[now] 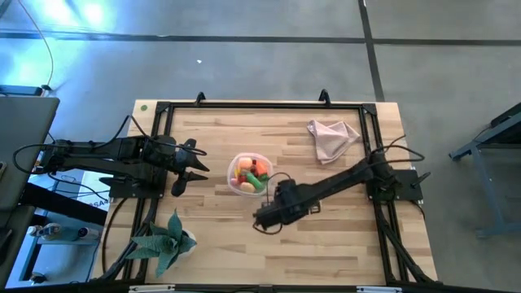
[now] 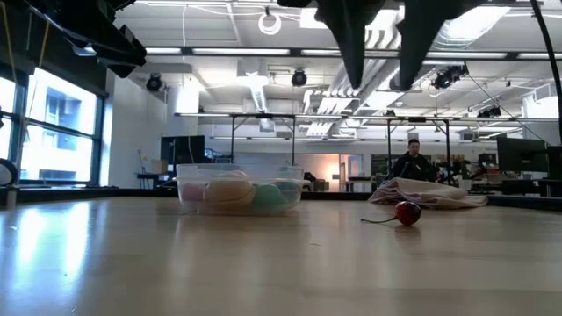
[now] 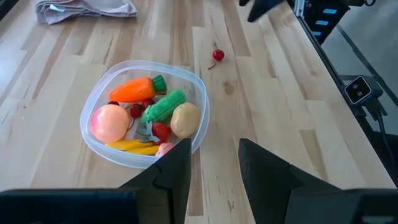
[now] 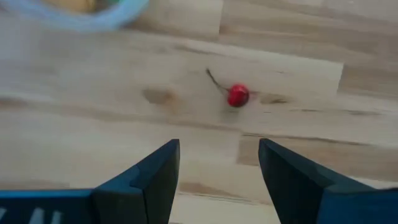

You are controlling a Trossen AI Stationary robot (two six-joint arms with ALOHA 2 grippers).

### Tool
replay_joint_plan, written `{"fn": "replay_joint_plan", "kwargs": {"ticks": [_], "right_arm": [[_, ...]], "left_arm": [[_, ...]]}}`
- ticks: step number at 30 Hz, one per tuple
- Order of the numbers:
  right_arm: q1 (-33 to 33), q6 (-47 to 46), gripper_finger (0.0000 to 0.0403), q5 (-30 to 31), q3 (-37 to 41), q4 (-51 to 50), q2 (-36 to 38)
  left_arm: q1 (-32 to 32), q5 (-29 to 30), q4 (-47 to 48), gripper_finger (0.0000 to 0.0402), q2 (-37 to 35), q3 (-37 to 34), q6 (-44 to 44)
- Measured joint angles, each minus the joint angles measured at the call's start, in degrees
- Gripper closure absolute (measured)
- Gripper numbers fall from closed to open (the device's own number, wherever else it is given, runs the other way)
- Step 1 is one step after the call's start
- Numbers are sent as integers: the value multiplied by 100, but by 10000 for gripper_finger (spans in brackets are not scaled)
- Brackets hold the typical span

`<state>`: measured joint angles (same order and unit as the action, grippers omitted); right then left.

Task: Pick and placing Produce into tupperware
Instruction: Put the cherry into the transparent bin

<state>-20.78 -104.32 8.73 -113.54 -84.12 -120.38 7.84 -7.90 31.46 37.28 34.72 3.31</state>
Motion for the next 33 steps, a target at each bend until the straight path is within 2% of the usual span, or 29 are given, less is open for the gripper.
{"fn": "replay_joint_plan", "kwargs": {"ticks": [4,10,20,25,29,33], "right_arm": [[-57,1013,193,-65,2,-221,-137],[-50,2935,193,644,5,-307,-385],[-24,3858,193,793,5,-185,-605],[55,4464,193,1119,5,-586,-530],[378,5396,193,1505,89,-548,-228],[949,5737,193,1563,1060,-532,838]], "left_arm": [[0,0,0,279,0,0,0],[0,0,0,279,-2,0,0],[0,0,0,279,0,0,0],[2,0,0,279,0,0,0],[1,2,0,279,-2,0,0],[2,2,0,279,-2,0,2]]}}
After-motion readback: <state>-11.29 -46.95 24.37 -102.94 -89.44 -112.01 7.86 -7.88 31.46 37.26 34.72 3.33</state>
